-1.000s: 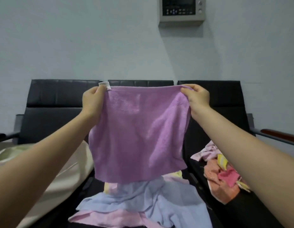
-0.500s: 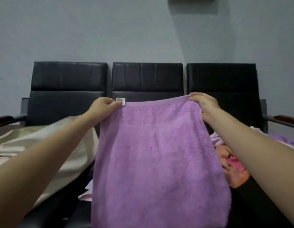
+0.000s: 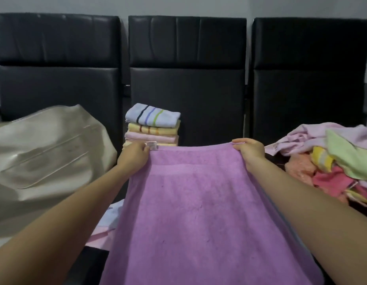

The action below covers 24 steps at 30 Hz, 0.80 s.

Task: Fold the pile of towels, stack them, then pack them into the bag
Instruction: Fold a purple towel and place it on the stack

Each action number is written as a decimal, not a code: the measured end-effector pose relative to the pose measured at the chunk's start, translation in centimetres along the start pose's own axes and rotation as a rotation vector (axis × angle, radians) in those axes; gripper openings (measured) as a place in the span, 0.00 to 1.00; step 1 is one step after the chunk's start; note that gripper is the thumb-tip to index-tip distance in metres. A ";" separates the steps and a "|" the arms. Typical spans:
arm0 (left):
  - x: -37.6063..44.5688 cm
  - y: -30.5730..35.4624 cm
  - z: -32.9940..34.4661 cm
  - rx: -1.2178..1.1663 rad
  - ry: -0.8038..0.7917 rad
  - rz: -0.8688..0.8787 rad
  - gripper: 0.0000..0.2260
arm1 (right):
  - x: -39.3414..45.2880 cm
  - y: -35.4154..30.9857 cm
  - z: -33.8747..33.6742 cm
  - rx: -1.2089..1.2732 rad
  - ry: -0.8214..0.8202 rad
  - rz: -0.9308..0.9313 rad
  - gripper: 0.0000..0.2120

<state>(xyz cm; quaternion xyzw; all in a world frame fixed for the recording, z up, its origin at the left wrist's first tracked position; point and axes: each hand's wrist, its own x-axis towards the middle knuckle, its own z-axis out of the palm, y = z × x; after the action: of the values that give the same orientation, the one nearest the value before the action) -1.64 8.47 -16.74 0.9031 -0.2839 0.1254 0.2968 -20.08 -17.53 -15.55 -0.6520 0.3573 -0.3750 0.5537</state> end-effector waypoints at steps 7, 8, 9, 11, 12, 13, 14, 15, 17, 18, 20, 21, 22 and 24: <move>2.6 -3.6 4.5 -0.010 -0.068 -0.064 0.10 | 3.4 4.0 3.3 -0.108 -0.032 0.029 0.12; 2.5 -4.1 5.0 0.002 -0.101 -0.073 0.10 | 3.5 4.6 3.2 -0.174 -0.056 0.033 0.10; 2.3 -4.5 5.3 0.018 -0.141 -0.090 0.11 | 3.4 5.0 2.9 -0.249 -0.082 0.024 0.10; 1.7 -4.7 5.3 0.020 -0.169 -0.109 0.13 | 3.2 5.3 2.2 -0.410 -0.130 -0.028 0.16; 1.5 -4.7 5.2 0.017 -0.162 -0.102 0.14 | 2.8 5.1 1.7 -0.496 -0.151 -0.065 0.19; 1.2 -4.6 4.8 0.018 -0.160 -0.096 0.15 | 2.4 4.9 1.3 -0.579 -0.163 -0.103 0.22; 1.1 -4.4 4.4 0.034 -0.161 -0.098 0.16 | 1.8 4.5 0.9 -0.645 -0.166 -0.128 0.24; 0.7 -3.9 3.8 0.049 -0.160 -0.120 0.17 | 1.2 4.1 0.4 -0.681 -0.162 -0.152 0.24; -0.1 -2.5 2.5 0.032 -0.127 -0.150 0.18 | -0.2 3.2 -0.6 -0.659 -0.156 -0.177 0.23; -0.7 -1.5 1.8 -0.012 -0.088 -0.130 0.18 | -1.1 2.6 -1.2 -0.614 -0.161 -0.171 0.22; -3.0 1.3 0.2 -0.178 -0.027 -0.054 0.15 | -3.3 1.5 -2.6 -0.485 -0.166 -0.157 0.17; -4.6 2.8 -0.5 -0.259 -0.035 -0.020 0.13 | -4.5 1.3 -3.2 -0.398 -0.160 -0.146 0.14; -6.6 4.0 -1.0 -0.311 -0.055 0.027 0.11 | -5.8 1.3 -4.0 -0.314 -0.152 -0.127 0.10; -10.4 5.3 -1.6 -0.290 -0.114 0.180 0.09 | -8.2 1.3 -5.7 -0.251 -0.173 -0.075 0.03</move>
<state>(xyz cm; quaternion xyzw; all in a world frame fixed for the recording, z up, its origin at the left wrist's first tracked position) -13.27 10.50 -17.13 0.8273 -0.3951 0.0580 0.3951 -28.98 -13.07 -16.99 -0.7590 0.3278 -0.2903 0.4819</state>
